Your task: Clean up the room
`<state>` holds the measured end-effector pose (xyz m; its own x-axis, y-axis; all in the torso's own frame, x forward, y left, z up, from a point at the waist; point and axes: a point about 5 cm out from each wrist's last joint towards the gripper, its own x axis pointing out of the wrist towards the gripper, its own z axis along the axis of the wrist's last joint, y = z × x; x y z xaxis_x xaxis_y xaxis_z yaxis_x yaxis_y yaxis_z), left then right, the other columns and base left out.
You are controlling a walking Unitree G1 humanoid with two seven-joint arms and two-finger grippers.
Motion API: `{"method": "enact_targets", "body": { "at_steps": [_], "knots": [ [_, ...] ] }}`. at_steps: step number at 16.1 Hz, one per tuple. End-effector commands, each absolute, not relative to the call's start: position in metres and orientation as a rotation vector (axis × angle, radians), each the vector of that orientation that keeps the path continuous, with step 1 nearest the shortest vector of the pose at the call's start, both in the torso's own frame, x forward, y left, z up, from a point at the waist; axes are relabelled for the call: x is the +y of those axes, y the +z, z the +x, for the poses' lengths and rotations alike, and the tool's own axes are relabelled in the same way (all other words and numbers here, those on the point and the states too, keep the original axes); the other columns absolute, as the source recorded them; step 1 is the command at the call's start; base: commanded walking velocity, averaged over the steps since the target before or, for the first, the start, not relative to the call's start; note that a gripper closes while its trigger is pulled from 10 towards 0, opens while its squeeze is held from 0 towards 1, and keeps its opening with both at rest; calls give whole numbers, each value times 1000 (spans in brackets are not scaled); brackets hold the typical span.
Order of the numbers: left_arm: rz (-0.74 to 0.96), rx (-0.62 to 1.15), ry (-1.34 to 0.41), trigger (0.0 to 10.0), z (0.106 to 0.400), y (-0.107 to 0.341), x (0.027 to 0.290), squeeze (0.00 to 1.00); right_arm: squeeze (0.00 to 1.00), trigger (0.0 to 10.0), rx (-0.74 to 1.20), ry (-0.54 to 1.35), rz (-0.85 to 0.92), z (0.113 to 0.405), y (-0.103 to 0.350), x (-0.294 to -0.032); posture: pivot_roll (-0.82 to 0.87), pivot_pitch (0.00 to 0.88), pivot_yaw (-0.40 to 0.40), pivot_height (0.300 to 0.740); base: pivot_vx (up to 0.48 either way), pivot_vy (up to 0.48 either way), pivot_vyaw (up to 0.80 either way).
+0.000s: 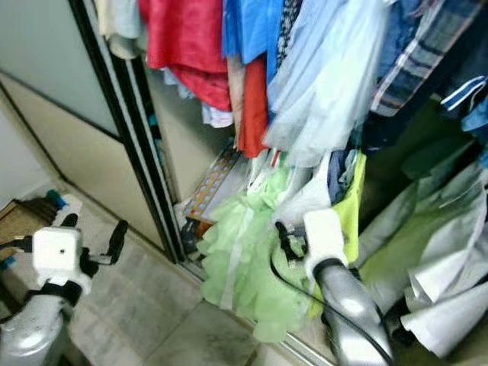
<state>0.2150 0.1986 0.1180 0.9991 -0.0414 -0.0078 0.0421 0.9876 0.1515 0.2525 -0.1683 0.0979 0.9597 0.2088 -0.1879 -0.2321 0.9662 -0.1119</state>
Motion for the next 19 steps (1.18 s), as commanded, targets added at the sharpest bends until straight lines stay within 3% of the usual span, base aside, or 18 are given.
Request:
{"method": "enact_targets", "body": {
  "at_steps": [1, 7, 8, 9, 13, 14, 15, 19],
  "knots": [
    [131, 1, -68, 10000, 212, 125, 193, 0, 0, 10000, 146, 230, -145, 250, 109, -174, -171, 0, -8, 740, 0, 0, 0],
    [98, 45, -20, 10000, 199, 128, 195, 0, 0, 10000, 222, 161, -156, 254, 115, -185, -166, 0, -13, 740, 0, 0, 0],
    [103, 64, -20, 10000, 201, 126, 194, 945, 0, 10000, 205, 132, -172, 251, 116, -185, -165, 0, -15, 740, 0, 0, 0],
    [90, 70, -51, 10000, 204, 126, 192, 1000, 1000, 10000, 167, 185, -98, 250, 121, -179, -170, 0, -15, 740, 0, 0, 0],
    [122, 71, -13, 10000, 223, 124, 182, 1000, 1000, 10000, 132, 98, -147, 252, 129, -183, -202, 0, 1, 740, 0, 0, 0],
    [110, 59, -19, 9216, 222, 125, 180, 1000, 1000, 7569, 144, 73, -126, 252, 128, -186, -204, 0, 3, 740, 0, 0, 0],
    [48, 58, -44, 0, 219, 124, 178, 0, 0, 0, 149, 54, -90, 251, 126, -190, -211, 0, 10, 740, 0, 0, 0],
    [44, 74, 19, 0, 210, 121, 180, 0, 0, 0, 135, 17, -98, 245, 126, -188, -206, 0, 16, 740, 0, 0, 0]
  ]
}}
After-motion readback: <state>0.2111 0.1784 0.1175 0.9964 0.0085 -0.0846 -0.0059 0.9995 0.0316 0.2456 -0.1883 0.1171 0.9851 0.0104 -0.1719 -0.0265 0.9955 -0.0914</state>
